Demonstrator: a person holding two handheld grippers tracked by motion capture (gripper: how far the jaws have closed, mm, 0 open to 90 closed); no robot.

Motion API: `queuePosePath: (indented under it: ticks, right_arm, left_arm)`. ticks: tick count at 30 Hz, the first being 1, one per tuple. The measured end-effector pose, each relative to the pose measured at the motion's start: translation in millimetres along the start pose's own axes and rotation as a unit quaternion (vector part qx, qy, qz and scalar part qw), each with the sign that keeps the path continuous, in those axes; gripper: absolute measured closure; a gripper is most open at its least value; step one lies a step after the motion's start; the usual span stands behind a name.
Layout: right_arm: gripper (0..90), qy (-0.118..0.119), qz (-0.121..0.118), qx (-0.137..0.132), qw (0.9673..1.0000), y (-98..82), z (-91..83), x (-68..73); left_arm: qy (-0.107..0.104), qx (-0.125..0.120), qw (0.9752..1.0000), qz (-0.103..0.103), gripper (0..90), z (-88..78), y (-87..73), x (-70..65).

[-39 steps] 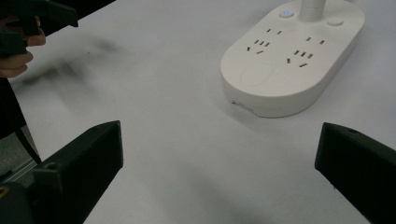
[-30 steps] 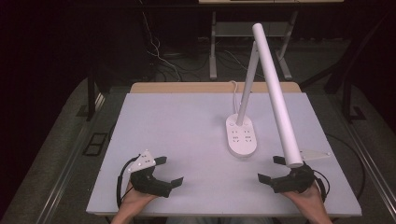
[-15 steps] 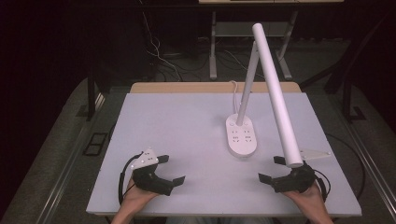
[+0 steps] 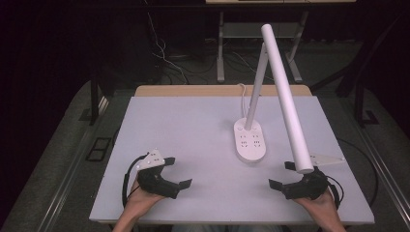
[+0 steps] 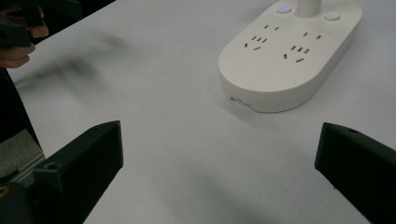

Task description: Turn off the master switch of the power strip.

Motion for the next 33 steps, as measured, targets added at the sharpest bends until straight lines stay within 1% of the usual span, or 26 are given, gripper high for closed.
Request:
queuePosePath:
  ticks: [1, 7, 13, 23, 24, 25, 33]
  right_arm:
    - [0.3, 0.000, 0.000, 0.000, 1.0000, 0.0, 0.0, 0.0]
    - [0.3, -0.001, -0.003, -0.001, 1.0000, -0.2, -0.5, -0.4]
    - [0.3, -0.002, -0.003, 0.000, 1.0000, -0.4, -1.3, -0.5]
    - [0.4, -0.001, -0.002, 0.002, 1.0000, -1.1, -0.8, -0.4]
    - [0.4, 0.000, -0.002, 0.002, 1.0000, -1.1, -0.6, -0.2]
    - [0.4, 0.000, -0.002, 0.002, 1.0000, -1.1, -0.6, -0.2]
    - [0.3, -0.001, -0.003, 0.002, 1.0000, -1.4, -1.4, -1.1]
  left_arm:
    - [-0.001, 0.002, 1.0000, 0.003, 0.0, 0.3, 0.8, 0.2]
    - [-0.003, 0.003, 1.0000, 0.003, 0.0, 5.4, 4.3, 0.1]
    - [-0.004, 0.004, 1.0000, 0.005, 0.0, 8.7, 12.1, 2.0]
    - [-0.012, 0.015, 0.9998, 0.005, 0.0, 17.9, 20.8, 5.3]
    - [-0.013, 0.017, 0.9997, 0.010, 0.0, 18.7, 22.1, 5.9]
    - [-0.014, 0.016, 0.9998, 0.008, 0.0, 19.9, 23.6, 5.5]
    - [-0.020, 0.024, 0.9993, 0.023, 0.0, 27.0, 37.5, 4.6]
Point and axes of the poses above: each handheld gripper's, and its own axes: z roughly forward along the jaws, y roughly out of its top, x roughly to its left, the point moved 3 cm from there along z, roughly forward along the jaws, and after that the axes turned 15 degrees about y, right-handed, at the moved point
